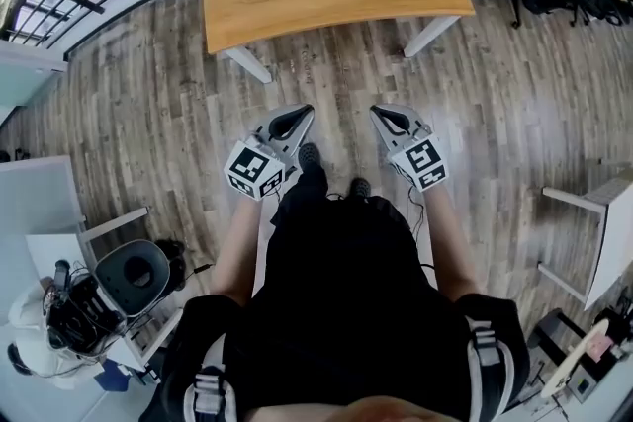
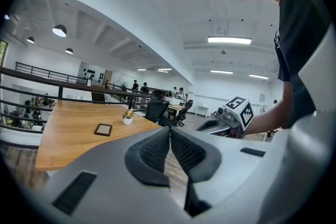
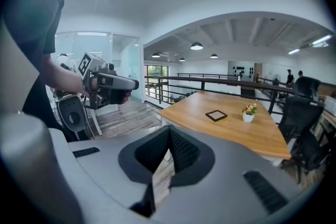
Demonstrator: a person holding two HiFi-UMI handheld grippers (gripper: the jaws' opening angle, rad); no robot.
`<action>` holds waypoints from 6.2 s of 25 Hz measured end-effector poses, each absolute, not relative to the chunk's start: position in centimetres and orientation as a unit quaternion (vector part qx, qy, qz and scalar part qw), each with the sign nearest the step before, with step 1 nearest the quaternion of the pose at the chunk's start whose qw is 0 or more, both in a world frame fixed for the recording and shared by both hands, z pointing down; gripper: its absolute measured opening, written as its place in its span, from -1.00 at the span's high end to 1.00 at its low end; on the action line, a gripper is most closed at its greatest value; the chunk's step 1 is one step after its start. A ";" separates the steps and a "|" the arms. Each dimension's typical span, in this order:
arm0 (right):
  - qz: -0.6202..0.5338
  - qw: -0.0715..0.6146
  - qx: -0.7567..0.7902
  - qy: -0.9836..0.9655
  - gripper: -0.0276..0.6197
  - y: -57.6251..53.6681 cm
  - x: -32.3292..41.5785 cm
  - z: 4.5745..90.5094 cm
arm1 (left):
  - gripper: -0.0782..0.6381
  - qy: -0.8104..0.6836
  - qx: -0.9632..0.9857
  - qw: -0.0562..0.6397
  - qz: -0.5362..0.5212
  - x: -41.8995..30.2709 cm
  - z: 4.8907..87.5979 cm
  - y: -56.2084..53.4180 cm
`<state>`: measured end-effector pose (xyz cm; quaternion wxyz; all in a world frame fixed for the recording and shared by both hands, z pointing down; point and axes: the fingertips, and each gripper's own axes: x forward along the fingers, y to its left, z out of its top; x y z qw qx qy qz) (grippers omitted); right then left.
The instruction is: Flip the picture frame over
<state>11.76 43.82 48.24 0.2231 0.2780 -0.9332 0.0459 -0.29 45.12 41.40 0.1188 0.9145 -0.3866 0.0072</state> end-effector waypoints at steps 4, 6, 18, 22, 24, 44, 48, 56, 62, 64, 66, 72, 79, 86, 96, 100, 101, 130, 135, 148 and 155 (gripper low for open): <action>0.056 0.226 0.294 -0.927 0.89 41.9 9.6 48.4 | 0.71 -0.371 0.920 0.123 0.005 -2.5 41.5 42.4; 0.059 0.229 0.302 -0.923 0.89 41.0 8.5 48.7 | 0.71 -0.364 0.923 0.122 0.006 -3.6 41.6 41.1; 0.080 0.225 0.348 -0.907 0.89 37.2 4.6 50.2 | 0.71 -0.341 0.931 0.133 0.011 -8.4 42.6 35.6; 0.092 0.227 0.346 -0.906 0.89 35.9 4.5 51.1 | 0.71 -0.349 0.927 0.138 0.014 -8.8 43.2 34.3; 0.097 0.226 0.346 -0.905 0.89 34.9 4.7 51.4 | 0.71 -0.353 0.925 0.141 0.019 -8.7 43.5 33.6; 0.086 0.232 0.252 -0.935 0.89 19.3 8.5 51.2 | 0.71 -0.450 0.880 0.151 0.019 -4.6 42.8 21.1; 0.086 0.234 0.238 -0.939 0.89 17.8 9.5 51.5 | 0.71 -0.470 0.869 0.152 0.014 -4.0 42.8 19.6; 0.091 0.231 0.231 -0.941 0.89 14.9 12.2 52.2 | 0.71 -0.486 0.862 0.142 0.019 -2.1 42.8 16.7; 0.101 0.238 0.223 -0.940 0.89 14.4 12.8 53.1 | 0.71 -0.505 0.850 0.148 0.034 -2.1 43.9 15.2; 0.103 0.240 0.221 -0.939 0.89 14.3 12.7 53.2 | 0.71 -0.509 0.846 0.153 0.035 -2.4 44.2 14.6; 0.107 0.243 0.222 -0.938 0.89 14.0 12.5 53.3 | 0.71 -0.510 0.845 0.159 0.030 -2.8 44.4 14.0; 0.115 0.249 0.232 -0.933 0.89 11.6 11.6 53.9 | 0.71 -0.505 0.846 0.167 0.026 -4.1 45.2 11.1; 0.110 0.254 0.231 -0.933 0.89 8.0 8.5 53.2 | 0.71 -0.498 0.849 0.177 0.031 -6.3 46.0 8.1; 0.114 0.263 0.235 -0.929 0.89 4.4 6.5 54.2 | 0.71 -0.476 0.858 0.183 0.060 -6.9 48.4 5.1; 0.115 0.278 0.269 -0.915 0.89 -0.3 4.0 55.8 | 0.71 -0.460 0.862 0.193 0.087 -9.7 52.6 -0.7; 0.120 0.280 0.278 -0.911 0.89 -1.4 3.6 56.6 | 0.71 -0.442 0.870 0.192 0.104 -9.4 54.2 -2.8; 0.121 0.280 0.278 -0.911 0.89 -1.7 3.6 56.6 | 0.71 -0.438 0.871 0.193 0.112 -9.2 54.6 -3.2; 0.178 0.297 0.242 -0.906 0.89 -4.9 2.2 60.9 | 0.58 -0.483 0.813 0.256 0.202 -11.1 66.5 -8.5; 0.183 0.304 0.245 -0.902 0.89 -4.5 2.7 61.9 | 0.58 -0.497 0.798 0.271 0.207 -10.7 68.1 -9.5; 0.192 0.311 0.246 -0.898 0.89 -3.4 2.9 62.3 | 0.56 -0.513 0.770 0.265 0.272 -10.8 71.5 -10.2; 0.191 0.312 0.246 -0.898 0.89 -3.5 3.3 62.2 | 0.57 -0.507 0.770 0.265 0.283 -10.4 71.9 -10.3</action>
